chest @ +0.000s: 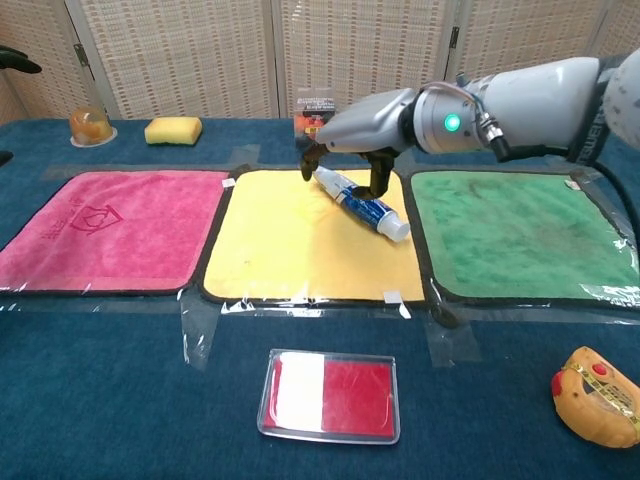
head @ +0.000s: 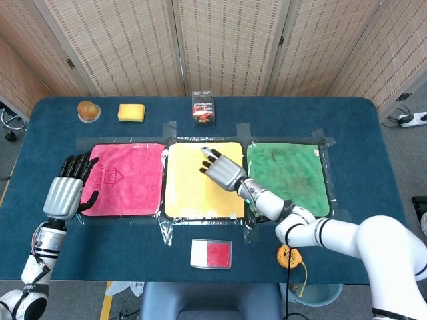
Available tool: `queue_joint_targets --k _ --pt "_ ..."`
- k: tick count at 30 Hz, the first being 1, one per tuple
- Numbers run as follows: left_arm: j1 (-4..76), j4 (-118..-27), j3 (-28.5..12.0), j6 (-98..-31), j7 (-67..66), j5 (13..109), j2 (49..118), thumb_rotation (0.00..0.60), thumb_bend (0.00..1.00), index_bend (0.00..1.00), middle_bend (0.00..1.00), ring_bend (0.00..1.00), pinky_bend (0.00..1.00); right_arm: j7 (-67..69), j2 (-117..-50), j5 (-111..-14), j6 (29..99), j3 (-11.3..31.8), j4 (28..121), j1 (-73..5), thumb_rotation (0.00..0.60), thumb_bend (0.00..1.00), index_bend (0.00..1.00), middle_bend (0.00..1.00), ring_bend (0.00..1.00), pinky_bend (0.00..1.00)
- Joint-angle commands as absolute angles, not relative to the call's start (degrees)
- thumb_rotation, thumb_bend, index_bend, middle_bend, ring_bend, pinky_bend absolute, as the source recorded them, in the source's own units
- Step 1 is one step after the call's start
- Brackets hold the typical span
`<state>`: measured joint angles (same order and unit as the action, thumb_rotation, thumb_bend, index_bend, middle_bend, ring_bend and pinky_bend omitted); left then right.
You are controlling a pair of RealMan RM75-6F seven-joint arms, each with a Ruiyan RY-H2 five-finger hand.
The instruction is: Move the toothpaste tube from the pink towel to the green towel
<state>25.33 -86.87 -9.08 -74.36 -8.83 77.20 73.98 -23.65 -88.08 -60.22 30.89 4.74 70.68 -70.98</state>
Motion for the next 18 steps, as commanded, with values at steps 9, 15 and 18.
queue_joint_targets --k 9,15,18 --pt "24.2 -86.0 -8.8 -74.7 -7.5 77.2 73.7 0.600 0.43 0.12 0.05 0.02 0.01 -30.6 -96.9 -52.3 27.0 2.9 59.0 -75.8 0.600 0.51 0.22 0.24 0.14 0.06" --pt "24.0 -85.4 -8.6 -74.6 -6.9 77.4 73.8 0.600 0.43 0.12 0.05 0.02 0.01 -32.2 -96.3 -49.4 27.0 1.0 58.9 -75.4 0.600 0.51 0.23 0.25 0.15 0.06" --pt "24.1 -85.5 -8.7 -74.7 -6.9 77.8 74.0 0.600 0.43 0.12 0.05 0.02 0.01 -32.7 -94.7 -48.3 27.5 -0.1 60.7 -74.7 0.600 0.51 0.24 0.27 0.15 0.06"
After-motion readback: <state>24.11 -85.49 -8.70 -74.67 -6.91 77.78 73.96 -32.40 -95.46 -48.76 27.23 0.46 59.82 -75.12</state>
